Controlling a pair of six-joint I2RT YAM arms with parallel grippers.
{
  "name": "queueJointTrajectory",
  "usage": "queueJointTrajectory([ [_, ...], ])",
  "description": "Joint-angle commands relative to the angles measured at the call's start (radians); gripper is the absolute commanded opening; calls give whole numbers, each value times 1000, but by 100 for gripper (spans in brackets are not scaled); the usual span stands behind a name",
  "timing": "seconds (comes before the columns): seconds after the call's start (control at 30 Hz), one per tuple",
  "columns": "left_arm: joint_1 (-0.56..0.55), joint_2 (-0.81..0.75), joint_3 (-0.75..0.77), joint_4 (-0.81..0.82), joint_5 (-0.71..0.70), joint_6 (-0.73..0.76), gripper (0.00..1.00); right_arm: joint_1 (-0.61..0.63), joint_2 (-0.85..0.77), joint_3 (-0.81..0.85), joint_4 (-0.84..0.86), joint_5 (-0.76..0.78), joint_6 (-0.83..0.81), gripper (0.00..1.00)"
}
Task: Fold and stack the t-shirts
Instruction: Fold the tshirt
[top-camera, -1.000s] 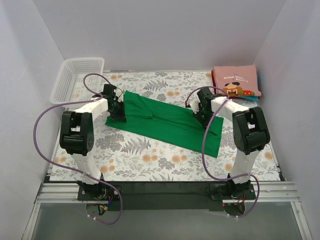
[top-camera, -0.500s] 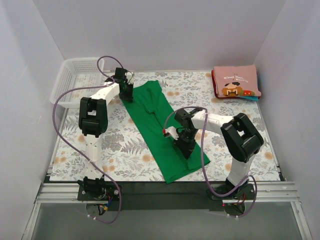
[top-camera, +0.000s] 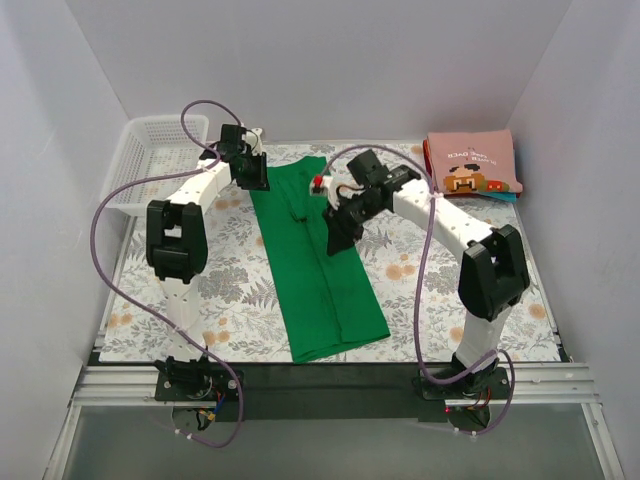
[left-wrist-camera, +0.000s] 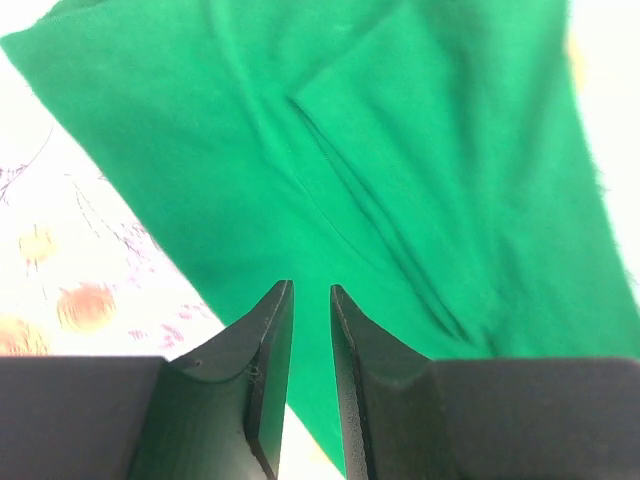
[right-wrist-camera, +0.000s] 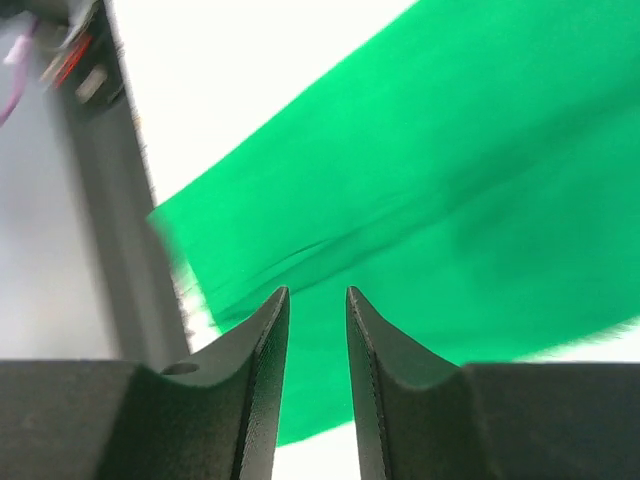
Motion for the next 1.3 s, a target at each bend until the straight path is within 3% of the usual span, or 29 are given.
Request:
queueJointTrajectory([
  [0.0, 2, -180, -123, 36, 77, -54, 21, -76, 136, 180, 55, 86, 73, 35],
  [0.2, 2, -212, -239, 39, 72, -76, 21, -124, 429, 548, 168, 167, 204, 31],
  [0.3, 2, -189, -232, 37, 66, -87, 21, -124, 479, 593, 282, 242, 273, 31],
  [0.47, 2, -145, -184, 39, 55, -88, 21, -126, 535, 565, 501, 415, 386, 34],
  [0.57, 2, -106, -161, 33, 70, -90, 22, -135, 574, 556, 580, 413, 429, 34],
  [0.87, 3, 81, -42, 13, 57, -91, 21, -153, 698, 530, 591, 391, 489, 28],
  [1.1, 2, 236, 138, -32, 74, -65, 21, -216, 652, 392, 592, 440, 508, 26],
  [1.27, 2, 343, 346, -64, 136, -52, 23, -268, 586, 327, 595, 462, 500, 26],
])
